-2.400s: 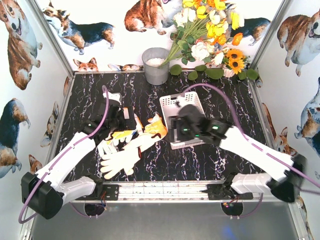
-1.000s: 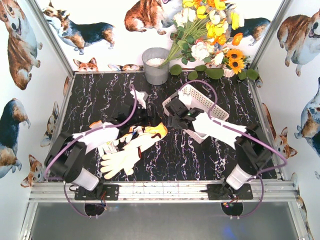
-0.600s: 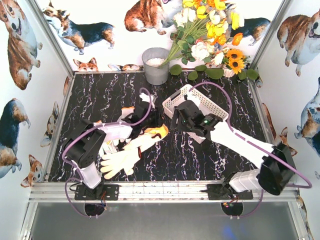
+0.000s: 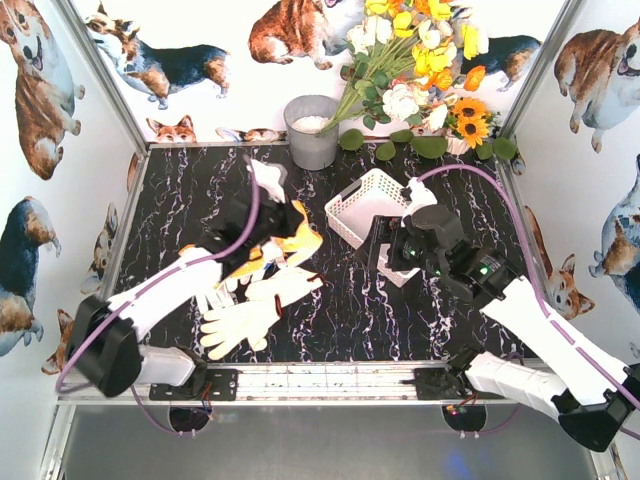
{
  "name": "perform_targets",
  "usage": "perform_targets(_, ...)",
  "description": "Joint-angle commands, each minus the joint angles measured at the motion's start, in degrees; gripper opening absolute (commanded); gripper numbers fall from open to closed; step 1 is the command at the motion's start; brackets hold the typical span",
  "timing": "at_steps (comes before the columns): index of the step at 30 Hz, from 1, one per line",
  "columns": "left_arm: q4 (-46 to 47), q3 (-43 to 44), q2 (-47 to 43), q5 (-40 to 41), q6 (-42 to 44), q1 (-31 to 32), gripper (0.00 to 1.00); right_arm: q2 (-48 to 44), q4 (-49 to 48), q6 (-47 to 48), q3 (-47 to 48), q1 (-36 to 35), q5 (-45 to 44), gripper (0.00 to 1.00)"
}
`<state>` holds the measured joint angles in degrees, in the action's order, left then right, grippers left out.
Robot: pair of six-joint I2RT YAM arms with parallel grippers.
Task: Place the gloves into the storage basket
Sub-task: Pick up the glove from the center of the board.
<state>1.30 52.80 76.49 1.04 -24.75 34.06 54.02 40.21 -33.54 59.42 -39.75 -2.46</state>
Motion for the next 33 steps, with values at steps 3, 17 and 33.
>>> perform_targets(3,-12.77,5.69,-8.1,-23.13,9.49,-6.24,0.0,-0.69,1.79,9.21,6.71,0.27,16.98,0.9)
perform_targets(17,-24.42,9.81,-12.55,-66.72,15.29,-8.22,0.0,3.13,-11.17,14.97,6.93,0.2,39.73,0.96)
perform_targets(33,-41.9,15.63,-12.63,-69.45,24.71,-0.89,0.0,12.28,-18.32,16.65,10.49,-2.55,53.8,0.97)
